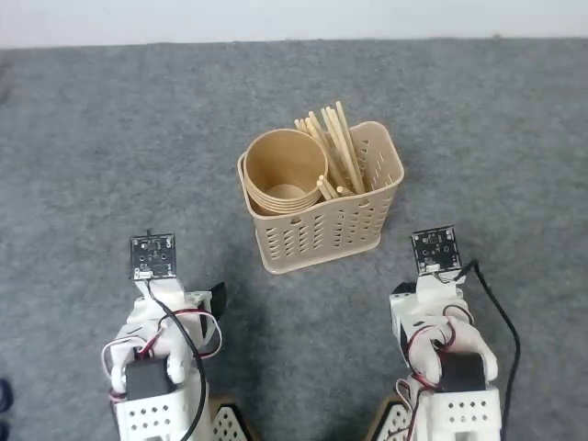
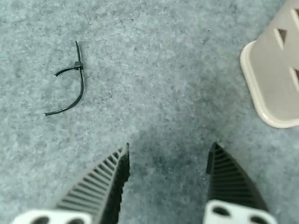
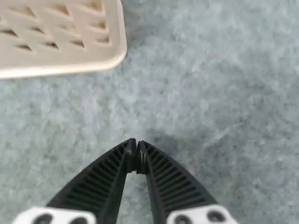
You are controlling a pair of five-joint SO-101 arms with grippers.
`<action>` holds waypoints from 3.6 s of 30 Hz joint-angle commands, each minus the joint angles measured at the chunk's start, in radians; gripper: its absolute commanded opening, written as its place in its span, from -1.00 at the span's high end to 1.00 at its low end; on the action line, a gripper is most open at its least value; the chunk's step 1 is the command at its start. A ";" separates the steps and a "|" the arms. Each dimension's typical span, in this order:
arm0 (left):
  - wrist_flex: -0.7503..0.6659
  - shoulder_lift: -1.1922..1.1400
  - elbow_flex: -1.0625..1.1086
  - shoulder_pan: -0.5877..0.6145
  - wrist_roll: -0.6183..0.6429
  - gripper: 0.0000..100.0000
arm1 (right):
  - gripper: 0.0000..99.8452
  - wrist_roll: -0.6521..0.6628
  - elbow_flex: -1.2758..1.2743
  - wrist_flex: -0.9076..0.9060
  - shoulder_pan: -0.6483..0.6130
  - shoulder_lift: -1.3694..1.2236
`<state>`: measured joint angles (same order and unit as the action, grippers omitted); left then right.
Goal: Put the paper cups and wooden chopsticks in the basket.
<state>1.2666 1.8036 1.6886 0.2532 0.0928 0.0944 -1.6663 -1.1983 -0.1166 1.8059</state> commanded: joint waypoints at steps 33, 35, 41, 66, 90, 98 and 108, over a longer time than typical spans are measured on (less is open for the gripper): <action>-0.003 0.017 -0.007 0.006 0.008 0.49 | 0.99 -0.015 -0.017 -0.116 0.120 0.010; -0.003 0.017 -0.007 0.006 0.008 0.49 | 0.99 -0.015 -0.017 -0.116 0.120 0.010; -0.003 0.017 -0.007 0.006 0.008 0.49 | 0.99 -0.015 -0.017 -0.116 0.120 0.010; -0.003 0.017 -0.007 0.006 0.008 0.49 | 0.99 -0.015 -0.017 -0.116 0.120 0.010; -0.003 0.017 -0.007 0.008 0.008 0.49 | 0.99 -0.015 -0.017 -0.116 0.120 0.010; -0.003 0.017 -0.007 0.008 0.008 0.49 | 0.99 -0.015 -0.017 -0.116 0.120 0.010; -0.002 0.017 -0.005 0.008 0.008 0.49 | 0.99 -0.015 -0.017 -0.116 0.120 0.010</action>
